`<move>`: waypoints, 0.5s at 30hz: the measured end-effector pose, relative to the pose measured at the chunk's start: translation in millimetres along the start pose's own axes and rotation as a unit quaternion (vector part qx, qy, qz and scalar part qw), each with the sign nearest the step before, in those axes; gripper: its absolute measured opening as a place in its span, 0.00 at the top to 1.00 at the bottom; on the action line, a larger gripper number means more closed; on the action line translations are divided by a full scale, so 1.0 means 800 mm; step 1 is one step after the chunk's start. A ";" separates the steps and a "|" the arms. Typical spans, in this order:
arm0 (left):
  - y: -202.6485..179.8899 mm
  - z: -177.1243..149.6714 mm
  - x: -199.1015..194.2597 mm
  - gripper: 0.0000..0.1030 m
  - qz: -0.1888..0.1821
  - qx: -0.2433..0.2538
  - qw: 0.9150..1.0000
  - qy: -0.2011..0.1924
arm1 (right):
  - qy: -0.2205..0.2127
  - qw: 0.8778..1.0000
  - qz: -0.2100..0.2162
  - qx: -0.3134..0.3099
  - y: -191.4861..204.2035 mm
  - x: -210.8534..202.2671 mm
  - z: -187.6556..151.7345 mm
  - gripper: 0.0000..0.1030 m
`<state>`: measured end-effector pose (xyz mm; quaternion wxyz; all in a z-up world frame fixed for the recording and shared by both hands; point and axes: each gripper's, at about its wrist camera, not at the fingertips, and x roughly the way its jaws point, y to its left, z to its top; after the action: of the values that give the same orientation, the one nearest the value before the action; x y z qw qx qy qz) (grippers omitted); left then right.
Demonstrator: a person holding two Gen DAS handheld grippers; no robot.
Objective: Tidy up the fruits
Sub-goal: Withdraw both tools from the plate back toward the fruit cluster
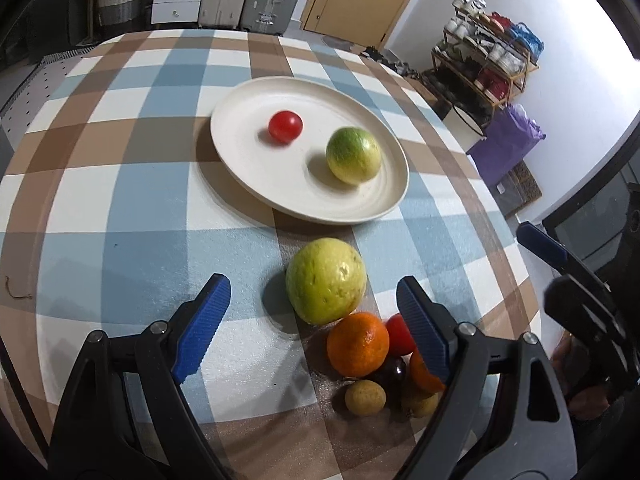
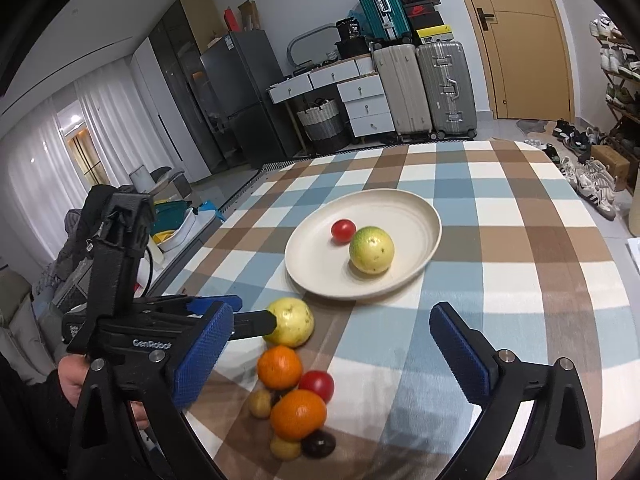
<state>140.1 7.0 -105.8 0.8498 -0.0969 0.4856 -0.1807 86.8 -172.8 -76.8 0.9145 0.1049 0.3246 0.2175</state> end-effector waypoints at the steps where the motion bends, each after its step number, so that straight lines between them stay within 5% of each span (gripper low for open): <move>1: 0.000 0.000 0.004 0.19 -0.001 0.001 1.000 0.003 | 0.001 1.000 -0.001 0.001 -0.001 -0.003 -0.003 0.02; 15: -0.011 0.007 0.044 0.24 -0.019 0.009 0.999 0.033 | 0.020 0.999 -0.009 0.029 -0.024 -0.011 -0.032 0.02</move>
<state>159.6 -15.4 -128.0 0.8308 -0.0927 0.5095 -0.2039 71.0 -192.6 -98.2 0.9062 0.1235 0.3502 0.2021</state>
